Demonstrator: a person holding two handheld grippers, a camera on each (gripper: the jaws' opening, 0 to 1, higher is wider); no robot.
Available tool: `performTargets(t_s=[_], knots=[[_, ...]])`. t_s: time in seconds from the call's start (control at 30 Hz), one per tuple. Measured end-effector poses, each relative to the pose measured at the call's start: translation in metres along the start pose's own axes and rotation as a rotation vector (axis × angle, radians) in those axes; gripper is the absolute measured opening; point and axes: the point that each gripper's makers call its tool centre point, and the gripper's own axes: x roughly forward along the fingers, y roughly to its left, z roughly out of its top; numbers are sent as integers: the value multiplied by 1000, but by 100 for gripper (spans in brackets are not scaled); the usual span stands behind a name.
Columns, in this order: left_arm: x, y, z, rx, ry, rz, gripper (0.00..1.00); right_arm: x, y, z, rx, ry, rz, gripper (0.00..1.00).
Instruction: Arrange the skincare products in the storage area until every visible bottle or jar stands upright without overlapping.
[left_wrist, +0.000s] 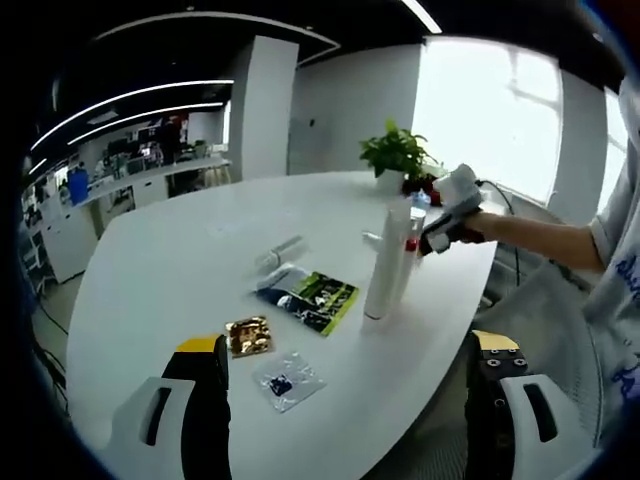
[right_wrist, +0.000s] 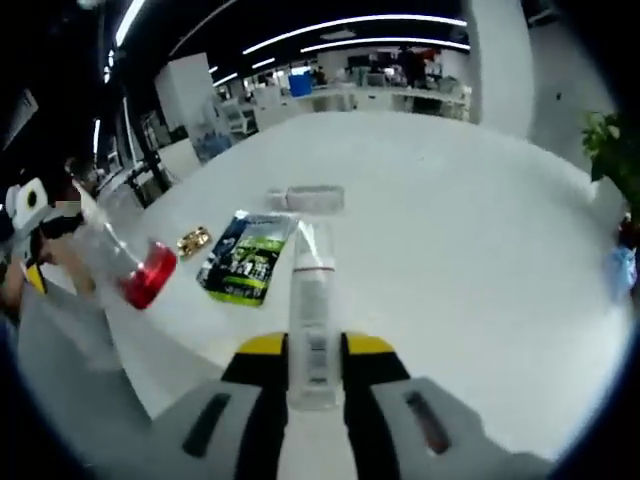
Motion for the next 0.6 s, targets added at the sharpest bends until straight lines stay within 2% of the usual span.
performTargets(t_s=[0.07, 0.1, 0.27, 0.43, 0.6], knots=[[0, 3, -3, 69, 37, 28, 97, -11, 1, 7, 11, -46, 0, 19], [0, 2, -3, 72, 40, 27, 97, -17, 1, 11, 19, -64, -6, 19], [3, -10, 7, 31, -1, -20, 97, -46, 9, 29, 20, -163, -1, 19], [5, -17, 14, 36, -17, -41, 96, -72, 24, 48, 8, -255, 18, 19], [9, -25, 21, 14, -47, -76, 94, -93, 40, 64, 12, -330, 83, 19]])
